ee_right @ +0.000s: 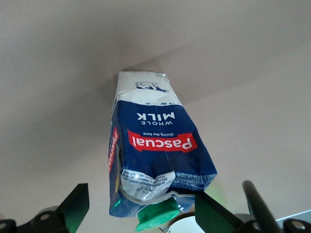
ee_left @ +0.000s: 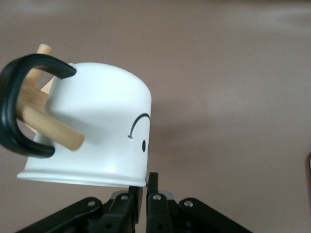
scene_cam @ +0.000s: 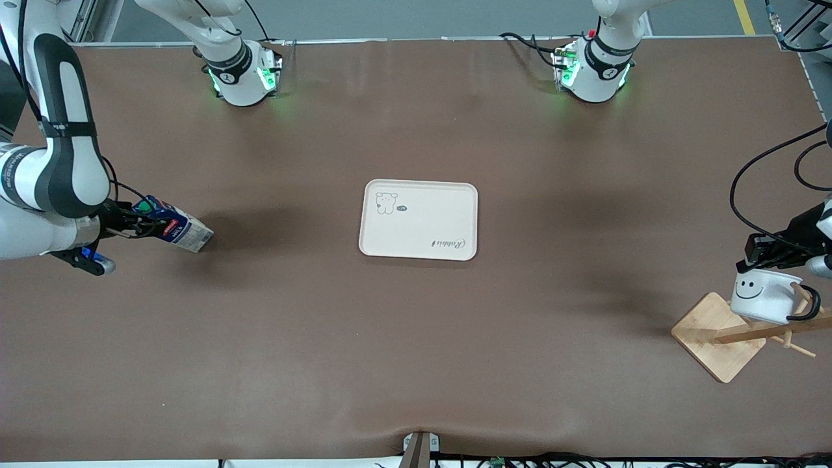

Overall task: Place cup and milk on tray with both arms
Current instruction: 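Lift the milk with the right gripper while the left gripper lifts the mug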

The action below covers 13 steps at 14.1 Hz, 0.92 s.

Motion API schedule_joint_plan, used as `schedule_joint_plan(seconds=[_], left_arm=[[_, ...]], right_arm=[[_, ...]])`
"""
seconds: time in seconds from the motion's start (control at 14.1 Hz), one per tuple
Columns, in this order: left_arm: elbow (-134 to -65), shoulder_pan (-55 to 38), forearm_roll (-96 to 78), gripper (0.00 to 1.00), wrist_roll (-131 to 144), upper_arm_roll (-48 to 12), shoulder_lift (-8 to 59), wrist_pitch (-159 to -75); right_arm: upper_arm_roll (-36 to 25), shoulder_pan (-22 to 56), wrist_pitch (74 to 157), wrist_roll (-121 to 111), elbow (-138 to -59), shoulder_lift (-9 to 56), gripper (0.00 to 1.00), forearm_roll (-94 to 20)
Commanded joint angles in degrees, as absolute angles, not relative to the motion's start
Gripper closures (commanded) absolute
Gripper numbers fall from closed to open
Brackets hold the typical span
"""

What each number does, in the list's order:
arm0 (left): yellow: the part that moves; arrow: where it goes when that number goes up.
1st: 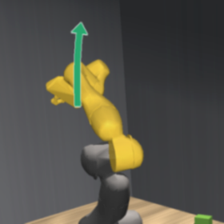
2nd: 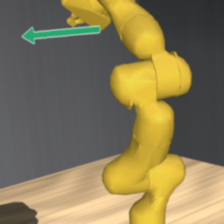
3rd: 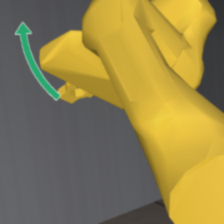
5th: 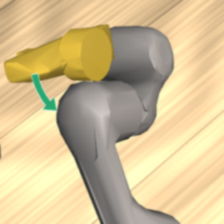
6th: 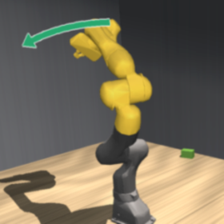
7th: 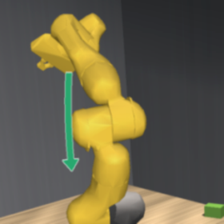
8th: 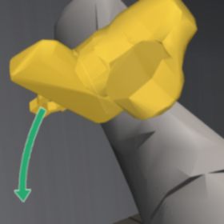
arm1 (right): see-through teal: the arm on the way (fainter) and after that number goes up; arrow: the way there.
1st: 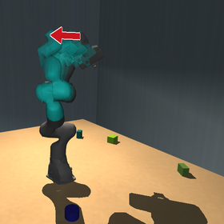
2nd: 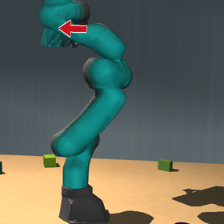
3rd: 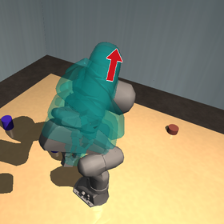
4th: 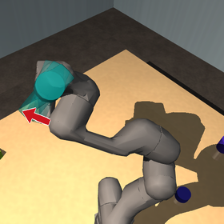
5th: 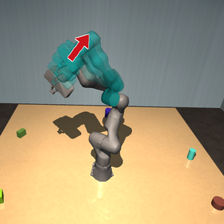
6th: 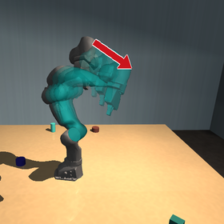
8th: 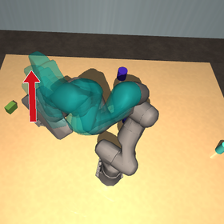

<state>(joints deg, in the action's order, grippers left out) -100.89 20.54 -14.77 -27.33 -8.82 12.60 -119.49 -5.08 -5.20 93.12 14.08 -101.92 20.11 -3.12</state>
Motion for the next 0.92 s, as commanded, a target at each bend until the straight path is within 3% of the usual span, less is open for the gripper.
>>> schedule_joint_plan(seconds=[0.0, 0.36, 0.85], left_arm=[[-101.3, 20.7, -14.1, 1.00, -27.1, -8.7, 10.4, -115.6], [-101.3, 20.8, -13.5, 1.00, -25.9, -8.7, 9.1, -112.6], [-97.0, 20.7, -11.4, 1.00, -25.9, -8.9, 9.9, -109.3]], right_arm=[[-4.5, -4.8, 91.2, 14.1, -102.1, 19.4, 0.00, -3.3], [-4.4, -3.4, 82.4, 14.7, -94.7, 19.5, 0.00, -3.6], [-4.5, -5.8, 85.8, 14.2, -97.5, 19.5, 0.00, -3.5]])
